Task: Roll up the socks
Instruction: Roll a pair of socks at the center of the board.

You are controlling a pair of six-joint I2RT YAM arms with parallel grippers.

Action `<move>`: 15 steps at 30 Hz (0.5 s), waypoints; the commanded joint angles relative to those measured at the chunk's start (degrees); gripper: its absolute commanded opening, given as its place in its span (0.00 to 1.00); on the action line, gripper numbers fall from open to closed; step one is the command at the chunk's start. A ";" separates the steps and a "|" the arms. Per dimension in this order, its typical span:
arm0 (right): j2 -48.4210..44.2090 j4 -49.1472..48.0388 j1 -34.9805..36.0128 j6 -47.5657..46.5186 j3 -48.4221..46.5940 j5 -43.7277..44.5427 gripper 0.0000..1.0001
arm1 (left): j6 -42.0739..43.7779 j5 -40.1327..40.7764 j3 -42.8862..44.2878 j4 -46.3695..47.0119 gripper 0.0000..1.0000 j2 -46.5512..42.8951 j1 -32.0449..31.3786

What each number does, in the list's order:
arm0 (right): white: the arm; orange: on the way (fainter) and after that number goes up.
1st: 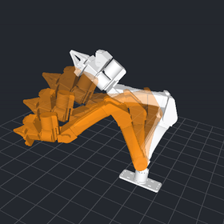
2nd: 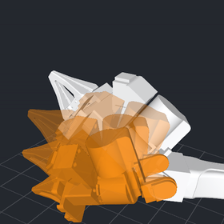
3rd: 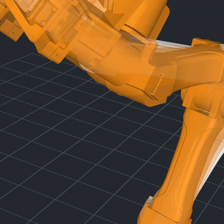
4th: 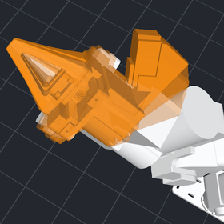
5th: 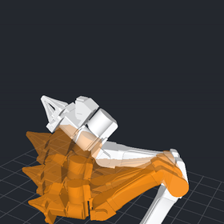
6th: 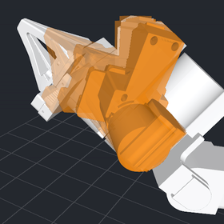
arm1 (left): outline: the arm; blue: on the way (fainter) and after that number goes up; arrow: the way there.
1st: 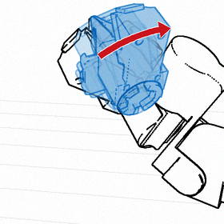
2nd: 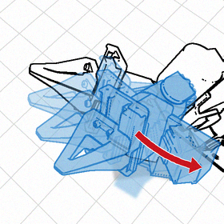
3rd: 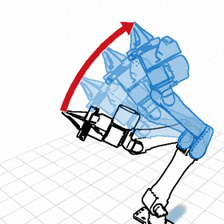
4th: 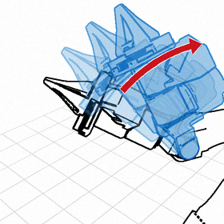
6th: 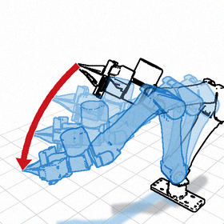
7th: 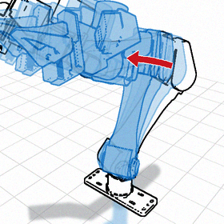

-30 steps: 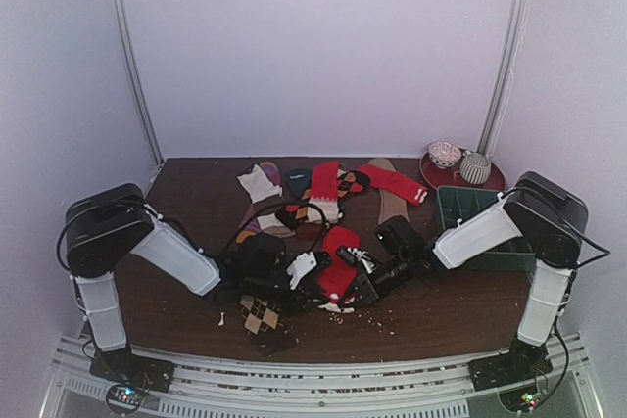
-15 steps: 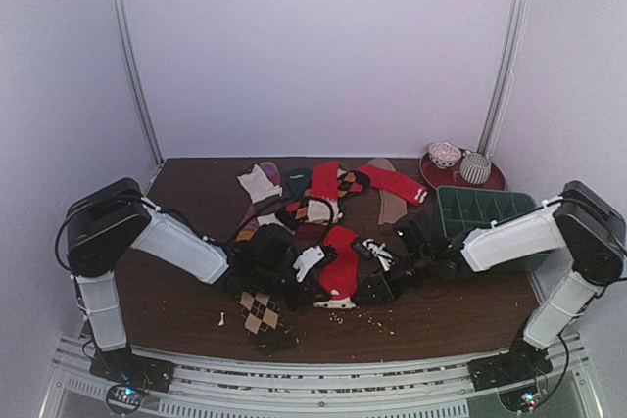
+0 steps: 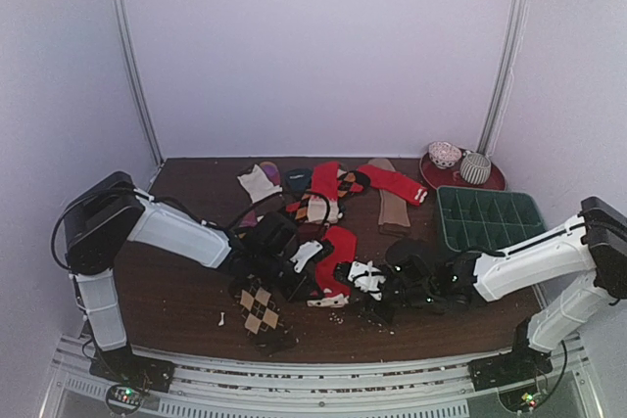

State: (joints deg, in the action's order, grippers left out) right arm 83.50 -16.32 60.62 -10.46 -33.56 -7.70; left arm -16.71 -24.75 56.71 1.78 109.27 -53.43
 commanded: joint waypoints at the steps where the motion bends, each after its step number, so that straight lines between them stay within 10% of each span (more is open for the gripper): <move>1: 3.14 -2.89 1.34 -8.39 -3.02 4.85 0.50 | -0.16 -0.03 -0.53 -5.47 0.00 1.03 0.34; 15: 14.86 -4.45 1.64 -11.36 -7.12 2.61 0.47 | 1.82 -0.80 -0.47 -5.73 0.00 0.94 0.34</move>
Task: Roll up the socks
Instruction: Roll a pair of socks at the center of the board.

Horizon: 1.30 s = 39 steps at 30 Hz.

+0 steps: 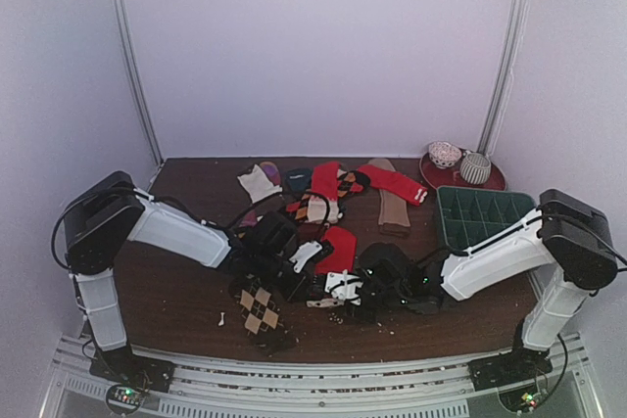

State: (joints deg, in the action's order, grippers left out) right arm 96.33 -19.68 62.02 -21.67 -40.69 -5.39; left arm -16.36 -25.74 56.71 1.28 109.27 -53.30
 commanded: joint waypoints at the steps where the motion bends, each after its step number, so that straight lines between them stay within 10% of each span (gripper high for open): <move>1: 2.45 -1.67 0.23 0.26 0.27 0.29 0.47 | 1.50 0.10 -0.51 -5.23 0.00 0.88 0.17; 6: 4.57 -3.91 -0.31 2.20 1.03 2.78 0.43 | 2.20 -0.97 -0.95 -5.08 0.00 0.29 0.21; 11: 5.51 -3.85 -2.42 7.17 1.78 0.40 0.19 | 2.77 0.04 -1.51 -4.89 0.00 -0.95 0.21; 18: 5.04 -3.60 -5.68 19.96 5.69 -11.85 0.10 | 4.37 8.44 -1.46 -3.55 0.64 -5.99 0.34; 21: 5.54 -3.54 -7.14 26.39 6.96 -17.42 0.10 | 6.48 13.10 -1.52 -2.44 0.76 -8.32 0.47; 29: 9.22 3.47 -12.70 38.89 5.79 -31.36 0.11 | 14.99 7.65 -14.09 21.30 0.81 -17.49 0.48; 39: 13.25 14.04 -18.04 40.78 1.08 -39.00 0.11 | 17.72 -6.11 -10.66 30.77 0.73 -7.10 0.13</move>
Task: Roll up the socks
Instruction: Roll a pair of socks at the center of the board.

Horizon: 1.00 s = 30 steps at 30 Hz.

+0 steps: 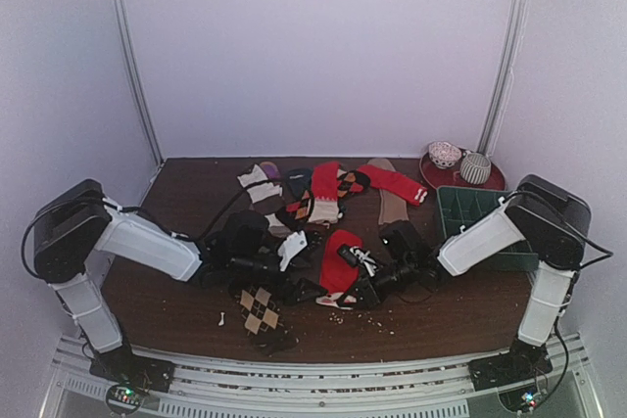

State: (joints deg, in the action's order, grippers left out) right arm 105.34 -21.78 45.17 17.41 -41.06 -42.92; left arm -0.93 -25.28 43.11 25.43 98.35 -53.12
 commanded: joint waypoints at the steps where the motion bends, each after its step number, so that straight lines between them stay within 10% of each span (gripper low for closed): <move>1: 4.59 16.64 -1.44 1.59 1.16 -1.72 0.11 | 2.33 -7.01 3.36 6.59 0.72 4.98 -0.05; 9: 6.30 18.08 -2.27 1.09 -0.54 -1.90 0.11 | 1.65 -9.16 3.87 6.26 0.47 10.51 -0.05; 20: 7.08 18.31 -2.79 0.92 -1.01 -2.22 0.12 | -0.26 -7.86 4.83 6.08 0.40 15.28 -0.05; 30: 5.34 17.66 -2.80 -0.79 -0.26 -0.65 0.23 | -6.89 -9.32 4.53 4.43 0.00 14.78 0.03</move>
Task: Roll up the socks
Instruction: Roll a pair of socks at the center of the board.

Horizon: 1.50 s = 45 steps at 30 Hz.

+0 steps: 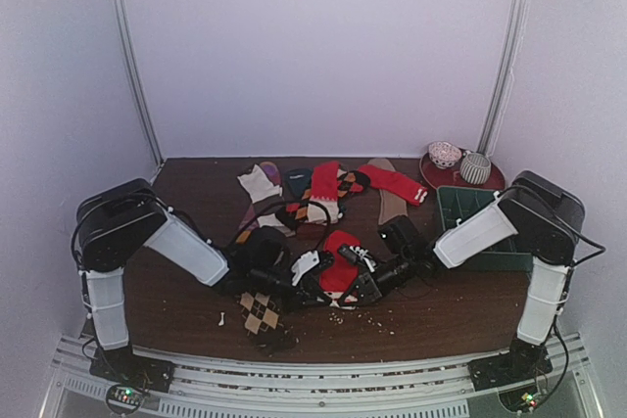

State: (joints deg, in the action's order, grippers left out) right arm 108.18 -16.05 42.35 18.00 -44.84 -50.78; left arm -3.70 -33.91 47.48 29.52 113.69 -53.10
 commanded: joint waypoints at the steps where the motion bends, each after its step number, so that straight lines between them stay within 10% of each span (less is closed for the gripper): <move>1: 1.86 11.63 0.02 -1.85 3.71 7.34 0.24 | -5.23 -0.43 0.20 -1.19 0.00 -0.79 0.01; 8: -10.96 0.07 0.57 -5.09 10.00 12.74 0.32 | -11.56 1.63 1.12 -15.13 0.00 0.00 0.17; 15: -24.72 -6.09 12.10 -23.04 15.48 37.15 0.56 | -16.12 2.24 2.00 -21.72 0.00 0.41 0.85; 28: -16.98 -9.95 18.86 -37.10 11.81 47.09 0.59 | -17.95 1.50 2.91 -25.97 0.00 2.15 1.15; 35: -12.56 -15.62 18.87 -37.49 12.16 50.11 0.55 | -17.72 1.09 3.27 -26.07 0.00 2.50 1.42; 45: -8.87 -16.58 18.59 -33.29 12.15 47.04 0.22 | -16.69 0.02 3.57 -26.62 0.00 3.53 1.60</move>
State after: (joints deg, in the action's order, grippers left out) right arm 97.54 -32.51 61.06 -17.63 -31.90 -2.31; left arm -20.95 -36.47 52.69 13.37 113.10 -51.81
